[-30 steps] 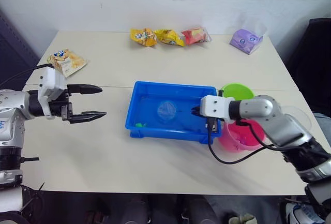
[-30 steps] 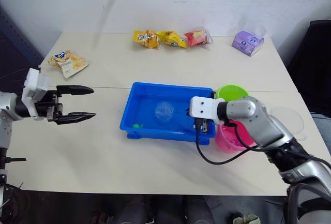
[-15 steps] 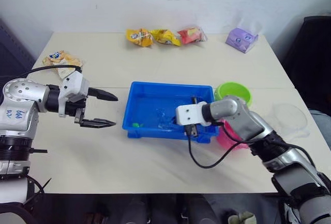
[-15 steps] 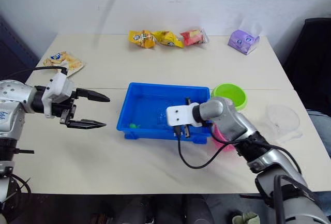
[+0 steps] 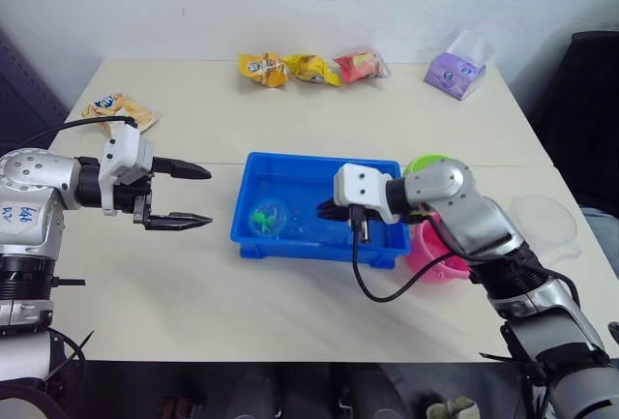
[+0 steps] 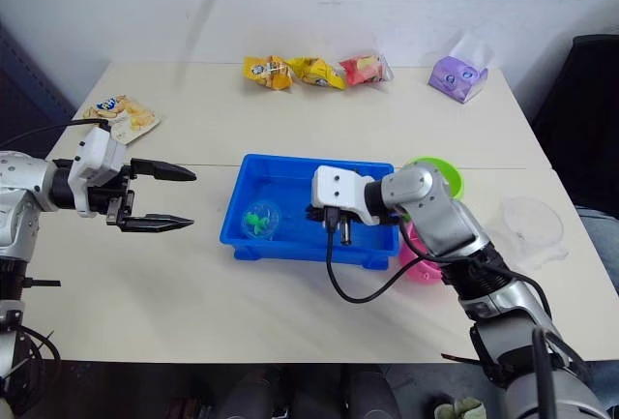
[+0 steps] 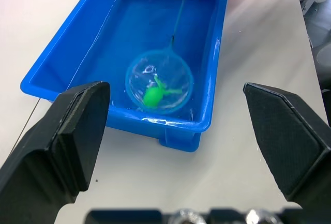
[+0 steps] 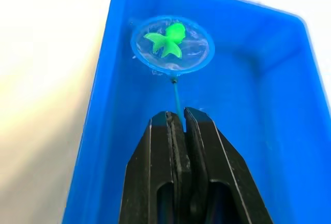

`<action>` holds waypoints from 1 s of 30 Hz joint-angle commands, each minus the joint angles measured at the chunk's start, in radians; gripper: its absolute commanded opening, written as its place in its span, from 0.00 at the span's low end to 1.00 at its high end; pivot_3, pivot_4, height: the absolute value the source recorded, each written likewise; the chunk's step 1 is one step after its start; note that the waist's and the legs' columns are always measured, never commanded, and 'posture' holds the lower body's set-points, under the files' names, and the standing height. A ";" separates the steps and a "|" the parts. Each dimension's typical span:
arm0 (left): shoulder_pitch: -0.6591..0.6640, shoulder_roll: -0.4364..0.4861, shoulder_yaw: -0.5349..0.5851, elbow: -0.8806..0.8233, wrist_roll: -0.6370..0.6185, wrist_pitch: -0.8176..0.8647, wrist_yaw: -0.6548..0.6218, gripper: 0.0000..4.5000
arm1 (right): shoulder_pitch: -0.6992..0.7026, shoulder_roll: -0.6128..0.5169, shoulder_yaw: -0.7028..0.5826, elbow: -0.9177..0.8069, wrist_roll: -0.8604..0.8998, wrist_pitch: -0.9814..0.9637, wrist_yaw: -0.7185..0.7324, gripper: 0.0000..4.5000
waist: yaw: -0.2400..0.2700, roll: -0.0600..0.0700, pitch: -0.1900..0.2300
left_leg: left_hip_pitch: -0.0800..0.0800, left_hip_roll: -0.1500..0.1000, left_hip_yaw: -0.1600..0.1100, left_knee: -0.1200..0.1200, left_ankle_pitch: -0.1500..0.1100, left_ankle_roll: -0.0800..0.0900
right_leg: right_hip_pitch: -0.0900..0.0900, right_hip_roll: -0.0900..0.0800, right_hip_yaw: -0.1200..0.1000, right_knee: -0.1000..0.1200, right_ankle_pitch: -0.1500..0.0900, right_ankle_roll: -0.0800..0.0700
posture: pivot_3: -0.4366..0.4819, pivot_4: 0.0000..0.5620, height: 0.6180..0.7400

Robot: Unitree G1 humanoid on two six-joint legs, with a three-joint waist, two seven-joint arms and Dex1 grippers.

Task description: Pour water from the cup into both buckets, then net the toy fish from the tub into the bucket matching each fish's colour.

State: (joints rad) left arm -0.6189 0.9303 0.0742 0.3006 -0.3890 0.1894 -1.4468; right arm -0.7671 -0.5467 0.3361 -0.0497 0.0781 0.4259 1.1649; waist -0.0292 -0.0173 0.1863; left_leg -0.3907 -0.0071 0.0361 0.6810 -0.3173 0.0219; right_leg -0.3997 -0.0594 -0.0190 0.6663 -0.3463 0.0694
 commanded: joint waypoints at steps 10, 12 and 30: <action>-0.020 -0.075 0.059 -0.074 -0.072 0.038 0.076 0.99 | 0.130 -0.147 -0.210 -0.175 0.160 0.030 0.008 0.00 | 0.004 0.000 0.000 | 0.000 0.000 0.000 0.000 0.000 0.000 | 0.000 0.000 0.000 -0.002 0.000 0.000 | 0.48 0.27 1.00; -0.030 -0.102 0.065 -0.093 -0.090 0.057 0.096 0.99 | 0.171 -0.176 -0.249 -0.222 0.188 0.041 0.007 0.00 | 0.005 0.000 0.000 | 0.000 0.000 0.000 0.000 0.000 0.000 | 0.000 0.000 0.000 -0.003 0.000 0.000 | 0.48 0.27 1.00; -0.038 -0.253 0.081 -0.185 -0.186 0.146 0.190 0.99 | 0.547 -0.375 -0.825 -0.278 0.263 -0.038 -0.158 0.00 | 0.015 0.000 0.000 | 0.001 0.000 0.000 -0.001 0.000 0.000 | 0.004 0.000 0.000 -0.006 0.000 0.001 | 0.48 0.27 1.00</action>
State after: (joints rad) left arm -0.6510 0.6767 0.1460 0.1528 -0.5529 0.3384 -1.2548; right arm -0.2308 -0.9082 -0.4237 -0.3508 0.3539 0.4387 1.0216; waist -0.0143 -0.0175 0.1863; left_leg -0.3892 -0.0072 0.0361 0.6805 -0.3175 0.0223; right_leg -0.3954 -0.0594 -0.0188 0.6605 -0.3459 0.0703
